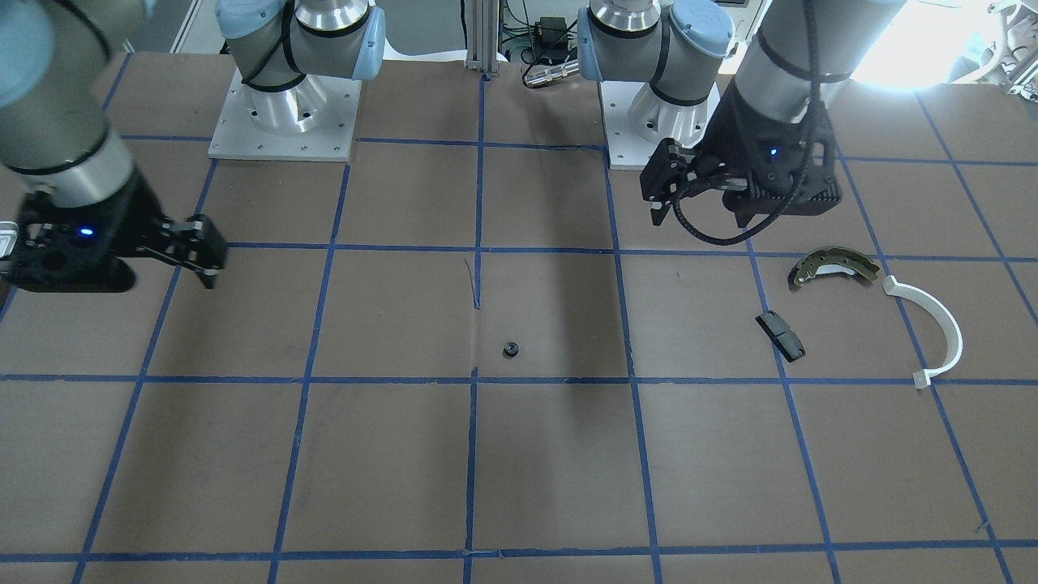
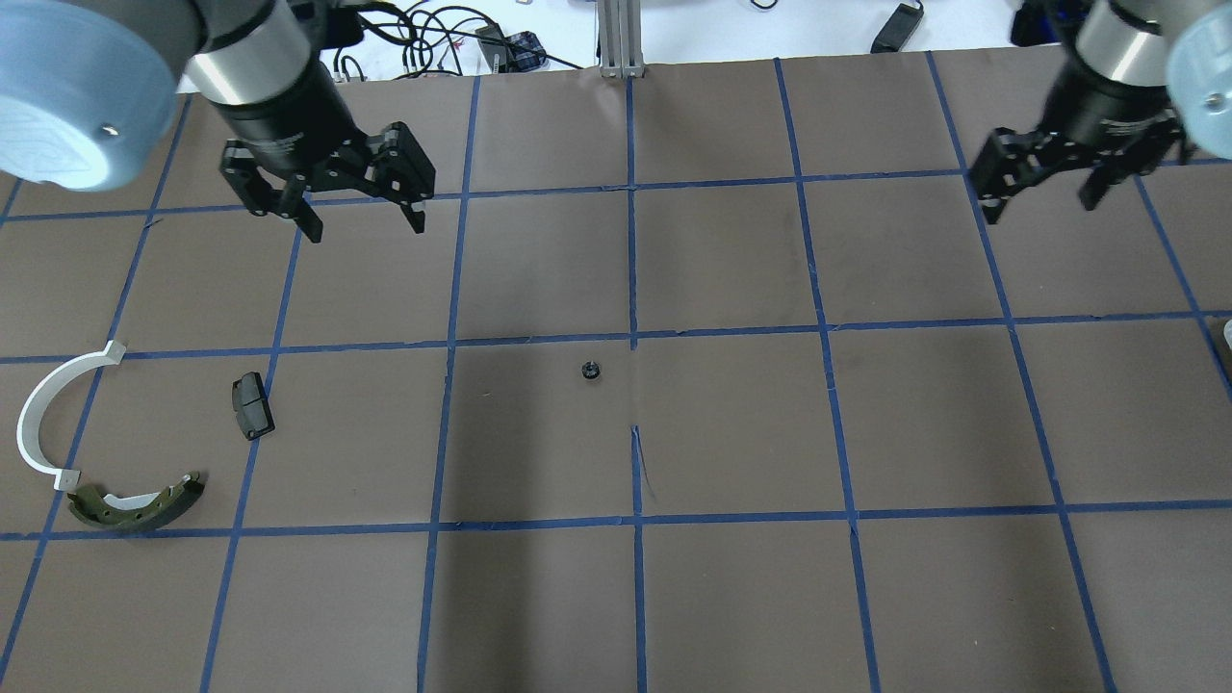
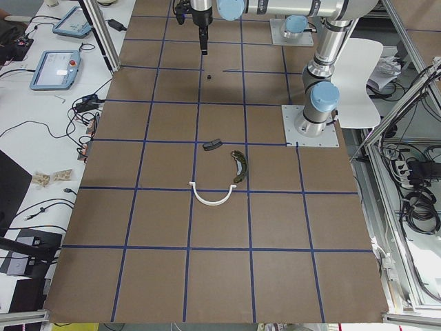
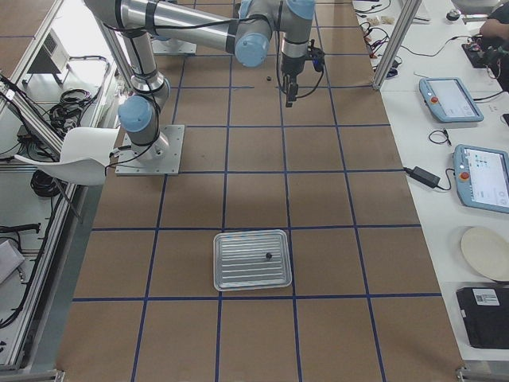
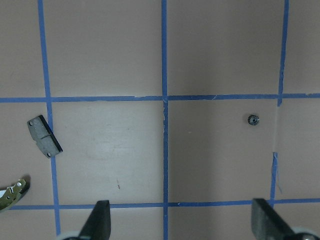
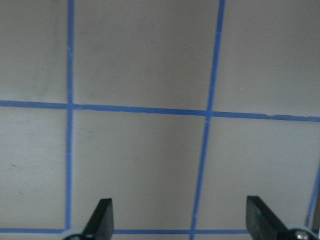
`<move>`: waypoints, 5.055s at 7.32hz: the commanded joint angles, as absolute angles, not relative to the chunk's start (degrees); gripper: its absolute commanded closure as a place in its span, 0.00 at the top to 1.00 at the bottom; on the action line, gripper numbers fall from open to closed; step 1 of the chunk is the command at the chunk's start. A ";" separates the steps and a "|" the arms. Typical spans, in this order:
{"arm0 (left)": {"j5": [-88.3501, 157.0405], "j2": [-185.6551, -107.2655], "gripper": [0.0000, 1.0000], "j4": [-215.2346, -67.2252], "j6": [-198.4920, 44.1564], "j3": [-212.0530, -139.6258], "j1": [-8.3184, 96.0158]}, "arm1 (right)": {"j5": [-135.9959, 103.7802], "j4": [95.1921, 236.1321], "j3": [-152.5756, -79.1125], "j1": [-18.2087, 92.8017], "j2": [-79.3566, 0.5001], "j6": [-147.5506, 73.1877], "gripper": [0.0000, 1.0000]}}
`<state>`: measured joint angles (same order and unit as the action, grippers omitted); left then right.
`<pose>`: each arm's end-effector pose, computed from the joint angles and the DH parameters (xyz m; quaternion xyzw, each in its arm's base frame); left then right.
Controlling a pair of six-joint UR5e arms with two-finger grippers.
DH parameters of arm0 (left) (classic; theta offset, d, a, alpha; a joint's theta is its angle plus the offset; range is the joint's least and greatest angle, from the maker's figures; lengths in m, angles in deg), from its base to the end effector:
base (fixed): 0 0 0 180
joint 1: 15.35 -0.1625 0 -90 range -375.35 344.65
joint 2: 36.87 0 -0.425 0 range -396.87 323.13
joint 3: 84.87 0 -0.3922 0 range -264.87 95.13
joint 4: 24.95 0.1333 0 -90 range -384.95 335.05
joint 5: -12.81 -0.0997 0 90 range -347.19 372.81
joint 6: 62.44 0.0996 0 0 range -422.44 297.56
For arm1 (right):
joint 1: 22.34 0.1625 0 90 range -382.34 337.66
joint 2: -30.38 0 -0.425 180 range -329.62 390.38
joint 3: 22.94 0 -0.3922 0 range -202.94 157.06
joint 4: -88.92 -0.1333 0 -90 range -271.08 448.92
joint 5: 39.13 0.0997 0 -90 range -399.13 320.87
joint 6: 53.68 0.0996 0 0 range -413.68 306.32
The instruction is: Place bearing gear from tray to pile
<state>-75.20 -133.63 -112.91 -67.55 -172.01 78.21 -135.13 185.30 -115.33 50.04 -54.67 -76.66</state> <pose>-0.1699 -0.5282 0.4551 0.0138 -0.9996 -0.0175 0.0161 -0.0414 -0.5363 0.4351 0.0471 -0.9975 -0.0260 0.0462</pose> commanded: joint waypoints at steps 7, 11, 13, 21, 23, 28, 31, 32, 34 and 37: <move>-75.26 -149.53 1.00 -73.31 -81.24 -194.64 91.70 | -129.04 212.20 -114.52 12.31 -28.53 -132.49 0.89; -75.69 -153.84 1.00 -72.15 -87.14 -191.75 93.02 | -129.48 212.40 -114.70 12.12 -26.31 -133.22 0.62; -75.78 -154.81 0.89 -71.80 -87.66 -192.01 93.55 | -129.74 212.40 -114.78 12.12 -26.22 -133.49 0.43; -76.04 -152.01 0.00 -72.32 -81.38 -191.65 90.76 | -129.92 212.49 -115.22 12.12 -25.96 -134.81 0.34; -83.13 -147.81 0.00 -74.34 -66.56 -195.76 82.17 | -130.01 212.49 -115.14 12.12 -26.13 -134.81 0.25; -84.83 -140.23 0.00 -72.85 -42.26 -204.49 62.29 | -130.27 196.54 -115.83 16.14 -39.19 -123.78 0.18; -84.84 -138.91 0.00 -71.97 -24.29 -205.37 49.67 | -130.27 187.63 -121.87 25.97 -52.37 -105.69 0.18; -84.75 -138.99 0.00 -70.67 -16.81 -205.45 44.30 | -130.19 187.53 -125.03 30.36 -56.24 -99.01 0.18; -84.66 -140.66 0.03 -69.78 -13.48 -205.11 39.68 | -129.40 186.83 -128.57 41.68 -61.63 -81.02 0.18; -83.96 -140.58 0.82 -69.69 -14.36 -204.49 40.02 | -125.81 188.48 -128.85 62.67 -58.94 -49.56 0.18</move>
<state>-84.26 -140.88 -69.73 -14.01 -204.84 39.95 -127.69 187.42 -128.76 54.04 -60.58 -61.81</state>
